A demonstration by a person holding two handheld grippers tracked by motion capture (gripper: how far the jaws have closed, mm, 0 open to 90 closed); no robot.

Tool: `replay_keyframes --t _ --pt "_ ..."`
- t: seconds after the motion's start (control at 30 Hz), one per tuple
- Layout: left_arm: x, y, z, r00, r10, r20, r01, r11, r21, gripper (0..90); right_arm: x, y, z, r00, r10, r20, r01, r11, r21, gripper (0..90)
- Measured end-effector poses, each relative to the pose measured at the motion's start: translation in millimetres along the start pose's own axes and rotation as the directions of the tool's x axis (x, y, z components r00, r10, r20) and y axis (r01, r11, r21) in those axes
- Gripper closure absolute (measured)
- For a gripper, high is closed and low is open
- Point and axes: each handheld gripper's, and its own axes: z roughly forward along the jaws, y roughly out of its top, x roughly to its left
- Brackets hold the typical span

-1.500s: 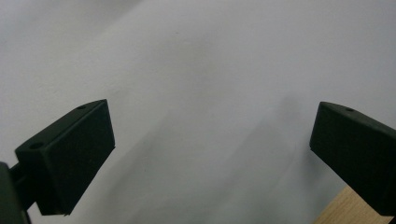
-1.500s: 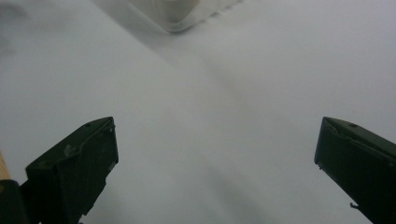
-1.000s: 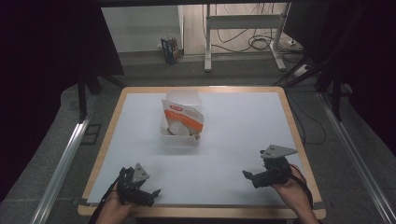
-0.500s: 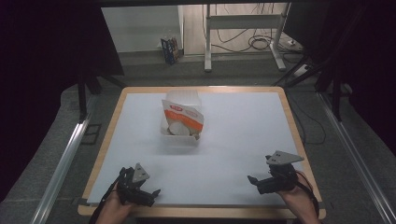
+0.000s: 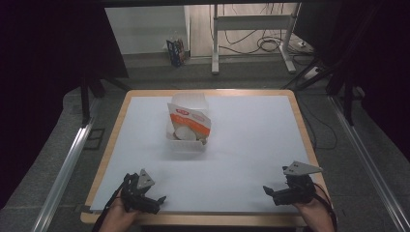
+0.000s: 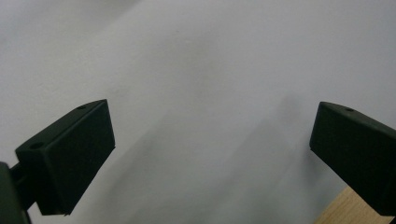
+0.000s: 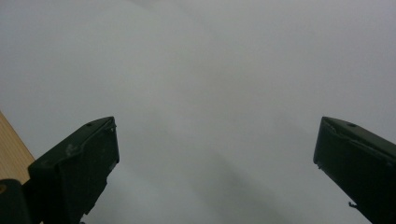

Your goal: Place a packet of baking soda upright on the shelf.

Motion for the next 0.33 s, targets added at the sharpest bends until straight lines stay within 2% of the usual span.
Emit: replay_keyframes --t 0.17,0.33 --pt "-0.2 0.0 0.1 1.0000 0.001 0.000 -0.001 1.0000 0.001 0.1 -2.9 -4.9 0.4 0.9999 0.012 0.006 -0.012 1.000 0.016 0.0" --pt "0.0 0.5 0.4 1.0000 0.000 0.002 0.000 1.0000 0.003 0.1 -3.4 -3.5 3.5 0.9999 -0.009 0.006 0.008 1.000 0.028 0.0"
